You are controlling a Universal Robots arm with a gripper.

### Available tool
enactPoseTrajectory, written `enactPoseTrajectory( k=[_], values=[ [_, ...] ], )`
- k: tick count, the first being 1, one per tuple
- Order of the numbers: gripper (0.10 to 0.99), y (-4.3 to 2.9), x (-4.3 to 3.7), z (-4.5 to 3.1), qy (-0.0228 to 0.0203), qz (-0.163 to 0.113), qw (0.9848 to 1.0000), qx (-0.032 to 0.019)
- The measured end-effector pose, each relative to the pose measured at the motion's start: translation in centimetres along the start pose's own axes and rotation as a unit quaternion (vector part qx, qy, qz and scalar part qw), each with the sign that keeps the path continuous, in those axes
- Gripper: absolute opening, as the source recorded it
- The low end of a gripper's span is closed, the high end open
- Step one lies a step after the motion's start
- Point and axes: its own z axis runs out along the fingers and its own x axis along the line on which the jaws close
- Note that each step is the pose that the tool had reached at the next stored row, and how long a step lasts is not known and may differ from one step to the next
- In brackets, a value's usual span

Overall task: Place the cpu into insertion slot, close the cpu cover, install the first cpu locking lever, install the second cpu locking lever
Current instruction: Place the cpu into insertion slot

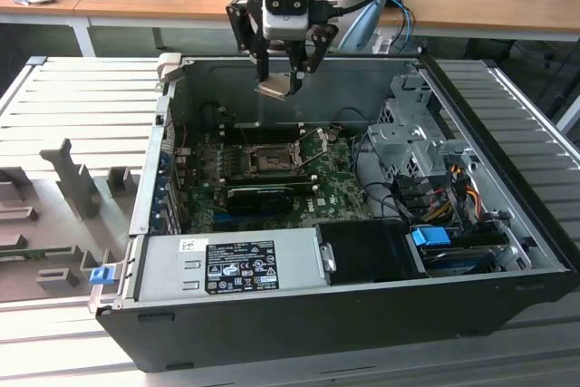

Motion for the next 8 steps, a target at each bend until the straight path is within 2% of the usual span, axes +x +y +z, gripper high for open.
enactPoseTrajectory(
  k=[8],
  values=[
    [0.529,-0.01,0.0,0.08,-0.0028,0.032,0.9995,-0.0006]
  ],
)
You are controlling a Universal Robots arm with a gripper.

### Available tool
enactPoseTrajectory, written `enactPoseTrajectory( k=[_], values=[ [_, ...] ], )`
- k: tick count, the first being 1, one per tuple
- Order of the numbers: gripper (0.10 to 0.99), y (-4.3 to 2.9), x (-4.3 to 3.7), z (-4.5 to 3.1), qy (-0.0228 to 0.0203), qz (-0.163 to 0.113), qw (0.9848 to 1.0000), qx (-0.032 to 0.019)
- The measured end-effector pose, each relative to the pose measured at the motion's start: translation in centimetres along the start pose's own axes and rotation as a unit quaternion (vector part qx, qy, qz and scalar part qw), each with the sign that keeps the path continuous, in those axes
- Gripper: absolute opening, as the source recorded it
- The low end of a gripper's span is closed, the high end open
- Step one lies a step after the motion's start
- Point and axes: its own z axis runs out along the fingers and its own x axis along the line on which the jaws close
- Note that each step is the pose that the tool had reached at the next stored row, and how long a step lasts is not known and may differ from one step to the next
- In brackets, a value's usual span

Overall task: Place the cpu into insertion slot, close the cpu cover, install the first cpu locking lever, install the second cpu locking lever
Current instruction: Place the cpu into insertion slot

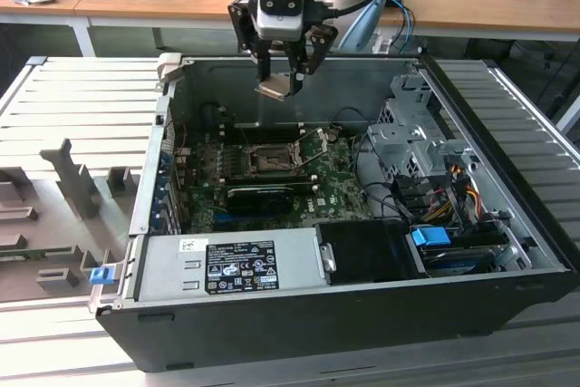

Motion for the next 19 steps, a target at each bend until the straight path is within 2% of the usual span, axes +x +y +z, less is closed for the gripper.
enactPoseTrajectory(
  k=[7,13,19],
  values=[
    [0.529,-0.03,0.01,0.13,-0.0024,0.025,0.9997,-0.0002],
    [0.529,-0.03,0.01,0.18,-0.0061,0.059,0.9982,-0.0001],
    [0.529,-0.03,0.01,0.18,-0.009,0.076,0.9971,0.0014]
  ],
)
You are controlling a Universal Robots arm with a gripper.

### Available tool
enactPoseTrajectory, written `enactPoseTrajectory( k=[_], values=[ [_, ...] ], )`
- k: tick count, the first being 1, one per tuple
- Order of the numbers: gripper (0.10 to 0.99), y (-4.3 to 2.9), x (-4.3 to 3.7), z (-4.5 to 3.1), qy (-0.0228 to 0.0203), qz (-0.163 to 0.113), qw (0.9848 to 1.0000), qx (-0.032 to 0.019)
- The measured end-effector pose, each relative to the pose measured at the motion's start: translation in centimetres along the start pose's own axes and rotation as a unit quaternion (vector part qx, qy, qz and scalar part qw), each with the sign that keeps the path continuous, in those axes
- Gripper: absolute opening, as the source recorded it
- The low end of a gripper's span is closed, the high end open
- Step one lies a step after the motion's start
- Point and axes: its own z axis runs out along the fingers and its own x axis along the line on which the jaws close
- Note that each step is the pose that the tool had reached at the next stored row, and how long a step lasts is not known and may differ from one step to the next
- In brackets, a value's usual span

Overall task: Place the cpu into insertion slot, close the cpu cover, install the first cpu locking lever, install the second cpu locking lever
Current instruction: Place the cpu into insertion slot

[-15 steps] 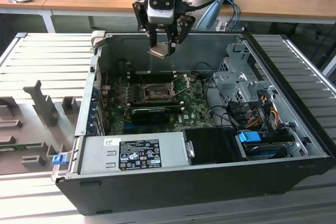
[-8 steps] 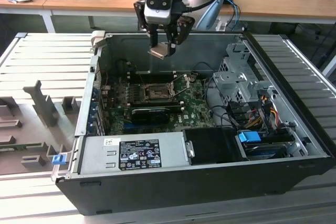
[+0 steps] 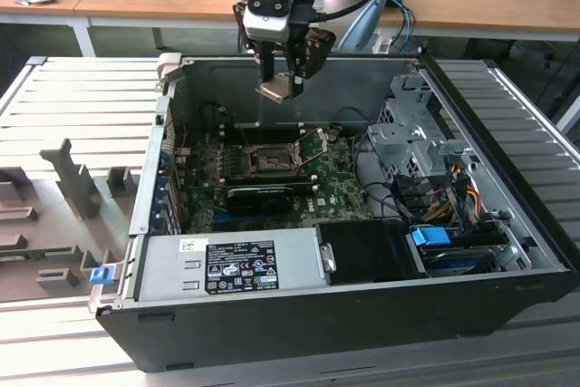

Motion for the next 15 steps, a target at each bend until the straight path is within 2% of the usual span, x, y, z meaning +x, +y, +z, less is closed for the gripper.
enactPoseTrajectory(
  k=[2,5,11,15],
  values=[
    [0.529,0.0,0.0,0.01,-0.0008,0.009,1.0,-0.0002],
    [0.529,0.0,0.0,0.03,-0.0031,0.038,0.9993,-0.0006],
    [0.529,-0.01,0.0,0.24,-0.0063,0.083,0.9966,-0.0003],
    [0.529,-0.05,-0.01,0.52,-0.0064,0.086,0.9963,-0.0004]
  ],
)
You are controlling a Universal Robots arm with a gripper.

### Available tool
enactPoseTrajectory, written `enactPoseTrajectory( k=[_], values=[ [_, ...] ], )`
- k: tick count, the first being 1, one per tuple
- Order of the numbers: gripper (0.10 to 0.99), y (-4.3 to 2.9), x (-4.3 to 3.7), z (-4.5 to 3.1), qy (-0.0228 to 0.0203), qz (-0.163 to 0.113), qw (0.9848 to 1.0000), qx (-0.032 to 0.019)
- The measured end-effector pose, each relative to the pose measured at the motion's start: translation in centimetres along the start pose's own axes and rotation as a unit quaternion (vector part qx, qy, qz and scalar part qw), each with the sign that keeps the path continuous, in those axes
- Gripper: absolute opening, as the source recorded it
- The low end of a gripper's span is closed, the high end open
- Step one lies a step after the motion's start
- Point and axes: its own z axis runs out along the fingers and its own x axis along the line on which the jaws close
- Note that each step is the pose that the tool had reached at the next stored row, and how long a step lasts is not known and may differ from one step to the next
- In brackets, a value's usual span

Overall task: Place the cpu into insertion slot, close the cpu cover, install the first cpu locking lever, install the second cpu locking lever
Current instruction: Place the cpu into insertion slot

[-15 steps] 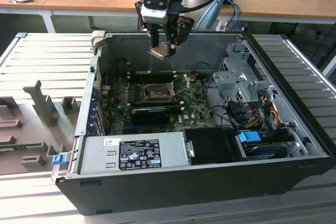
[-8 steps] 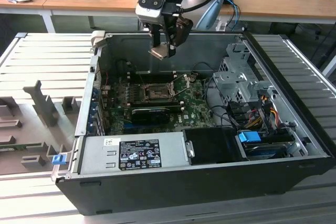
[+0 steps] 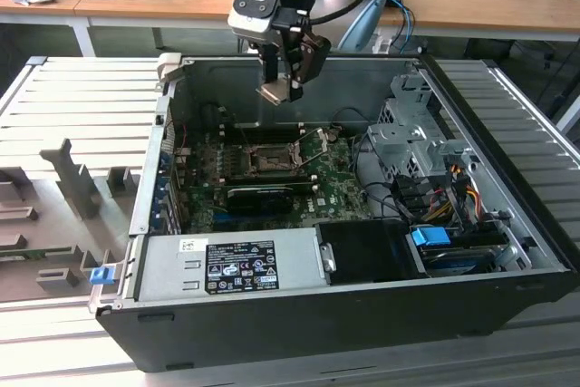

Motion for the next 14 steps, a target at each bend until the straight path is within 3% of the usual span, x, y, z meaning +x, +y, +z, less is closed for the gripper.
enactPoseTrajectory(
  k=[14],
  values=[
    [0.529,-0.04,-0.01,0.35,-0.0017,0.021,0.9998,-0.0001]
  ],
)
